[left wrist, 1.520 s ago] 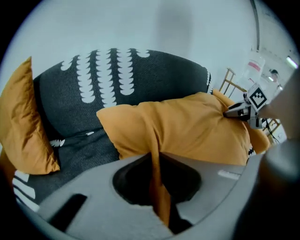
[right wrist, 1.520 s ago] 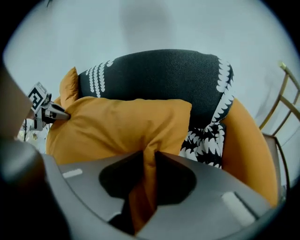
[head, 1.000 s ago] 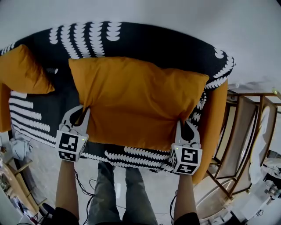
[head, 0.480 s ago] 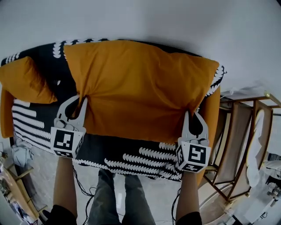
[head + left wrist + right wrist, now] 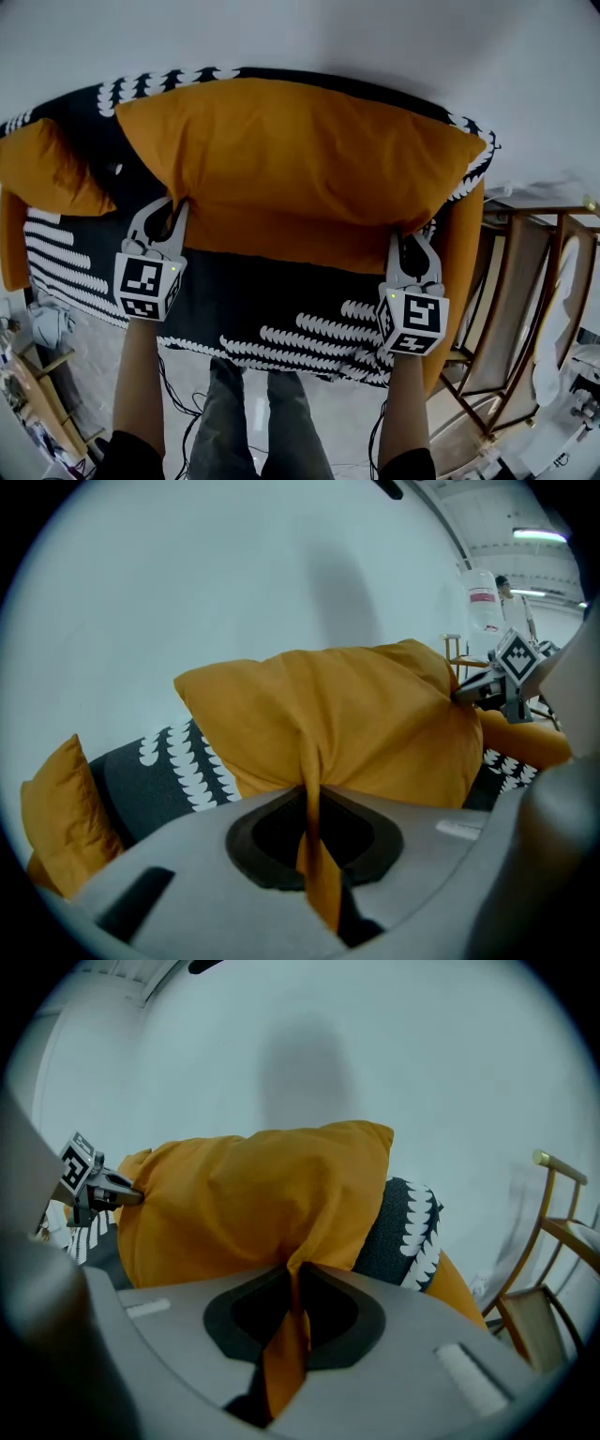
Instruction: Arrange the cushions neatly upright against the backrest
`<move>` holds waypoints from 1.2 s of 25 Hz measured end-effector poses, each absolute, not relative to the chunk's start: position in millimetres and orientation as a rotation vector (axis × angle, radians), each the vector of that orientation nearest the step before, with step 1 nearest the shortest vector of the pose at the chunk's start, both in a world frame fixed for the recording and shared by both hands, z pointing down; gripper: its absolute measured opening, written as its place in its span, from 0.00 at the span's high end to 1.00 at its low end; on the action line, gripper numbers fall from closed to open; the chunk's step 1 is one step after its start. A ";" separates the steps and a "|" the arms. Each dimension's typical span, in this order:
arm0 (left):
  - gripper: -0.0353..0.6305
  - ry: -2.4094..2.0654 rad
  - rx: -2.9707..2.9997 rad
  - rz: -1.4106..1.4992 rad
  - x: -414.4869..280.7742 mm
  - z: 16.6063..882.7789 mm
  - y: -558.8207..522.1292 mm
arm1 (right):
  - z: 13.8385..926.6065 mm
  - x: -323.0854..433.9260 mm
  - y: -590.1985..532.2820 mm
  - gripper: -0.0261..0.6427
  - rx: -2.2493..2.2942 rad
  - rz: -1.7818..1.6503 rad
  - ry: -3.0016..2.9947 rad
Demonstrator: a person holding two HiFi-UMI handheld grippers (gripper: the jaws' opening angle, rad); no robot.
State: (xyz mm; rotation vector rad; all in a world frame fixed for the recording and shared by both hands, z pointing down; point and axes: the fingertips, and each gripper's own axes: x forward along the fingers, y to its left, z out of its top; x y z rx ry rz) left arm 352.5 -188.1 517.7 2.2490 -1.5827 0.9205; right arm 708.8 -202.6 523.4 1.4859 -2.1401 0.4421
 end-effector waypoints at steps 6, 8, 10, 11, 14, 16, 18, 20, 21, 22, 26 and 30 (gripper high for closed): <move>0.91 -1.579 2.190 0.848 350.1 532.6 -195.5 | 534.3 710.7 -203.6 0.89 1.465 0.478 -2.150; 0.89 -1.578 2.186 0.857 348.1 534.9 -196.2 | 537.6 710.2 -204.1 0.89 1.460 0.488 -2.143; 0.85 -1.589 2.165 0.840 345.2 538.2 -195.7 | 540.9 711.8 -203.9 0.88 1.461 0.498 -2.126; 0.83 -1.595 2.151 0.823 343.5 539.7 -195.8 | 542.2 713.4 -203.8 0.86 1.466 0.501 -2.116; 0.75 -1.600 2.133 0.791 339.3 542.1 -197.5 | 545.0 718.8 -203.4 0.81 1.491 0.524 -2.094; 0.71 -1.596 2.137 0.794 336.9 541.9 -197.9 | 544.7 721.2 -202.6 0.78 1.508 0.529 -2.087; 0.66 -1.596 2.142 0.803 334.1 539.8 -197.3 | 542.6 723.3 -200.5 0.75 1.526 0.533 -2.084; 0.63 -1.598 2.146 0.813 331.5 537.1 -194.8 | 538.9 725.8 -196.8 0.73 1.544 0.533 -2.078; 0.62 -1.597 2.146 0.817 330.3 535.8 -192.4 | 536.3 726.8 -194.1 0.73 1.552 0.530 -2.074; 0.61 -1.598 2.144 0.820 329.1 534.4 -189.5 | 533.2 727.6 -191.1 0.74 1.559 0.528 -2.071; 0.63 -1.607 2.146 0.809 326.7 522.1 -178.6 | 516.2 728.1 -178.4 0.80 1.591 0.529 -2.070; 0.69 -1.615 2.162 0.786 327.8 497.7 -165.1 | 493.8 720.7 -164.0 0.90 1.641 0.526 -2.066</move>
